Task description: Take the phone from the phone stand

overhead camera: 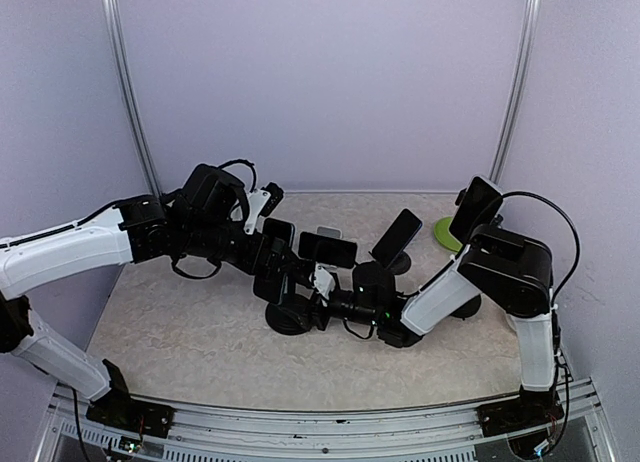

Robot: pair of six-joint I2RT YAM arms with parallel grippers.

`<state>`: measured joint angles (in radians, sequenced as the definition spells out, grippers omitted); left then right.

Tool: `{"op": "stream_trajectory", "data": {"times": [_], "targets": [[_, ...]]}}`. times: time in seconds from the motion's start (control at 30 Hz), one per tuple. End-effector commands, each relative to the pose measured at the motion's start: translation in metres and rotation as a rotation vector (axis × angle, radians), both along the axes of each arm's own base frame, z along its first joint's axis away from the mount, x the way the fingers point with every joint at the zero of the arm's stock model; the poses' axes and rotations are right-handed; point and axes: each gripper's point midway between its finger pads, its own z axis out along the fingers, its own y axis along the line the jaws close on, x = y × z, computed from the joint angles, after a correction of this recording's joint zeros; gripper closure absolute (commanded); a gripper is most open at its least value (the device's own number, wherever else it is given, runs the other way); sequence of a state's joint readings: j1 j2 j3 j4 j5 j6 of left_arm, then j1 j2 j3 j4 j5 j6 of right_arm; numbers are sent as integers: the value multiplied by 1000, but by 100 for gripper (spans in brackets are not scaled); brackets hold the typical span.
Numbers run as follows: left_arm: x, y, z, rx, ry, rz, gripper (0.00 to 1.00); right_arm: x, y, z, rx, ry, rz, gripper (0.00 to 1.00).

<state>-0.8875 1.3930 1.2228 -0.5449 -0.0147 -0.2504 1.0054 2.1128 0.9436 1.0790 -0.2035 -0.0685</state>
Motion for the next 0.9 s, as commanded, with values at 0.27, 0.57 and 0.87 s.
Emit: {"op": "stream_trajectory", "data": {"times": [0.27, 0.57, 0.87], "targets": [[-12, 6, 17, -108, -112, -15, 70, 12, -11, -8, -75, -51, -90, 34], [-16, 20, 0, -8, -109, -16, 61, 3, -14, 2, -89, -45, -54, 29], [-14, 24, -21, 115, -146, -17, 64, 0, -12, -8, -126, -7, -19, 33]]}}
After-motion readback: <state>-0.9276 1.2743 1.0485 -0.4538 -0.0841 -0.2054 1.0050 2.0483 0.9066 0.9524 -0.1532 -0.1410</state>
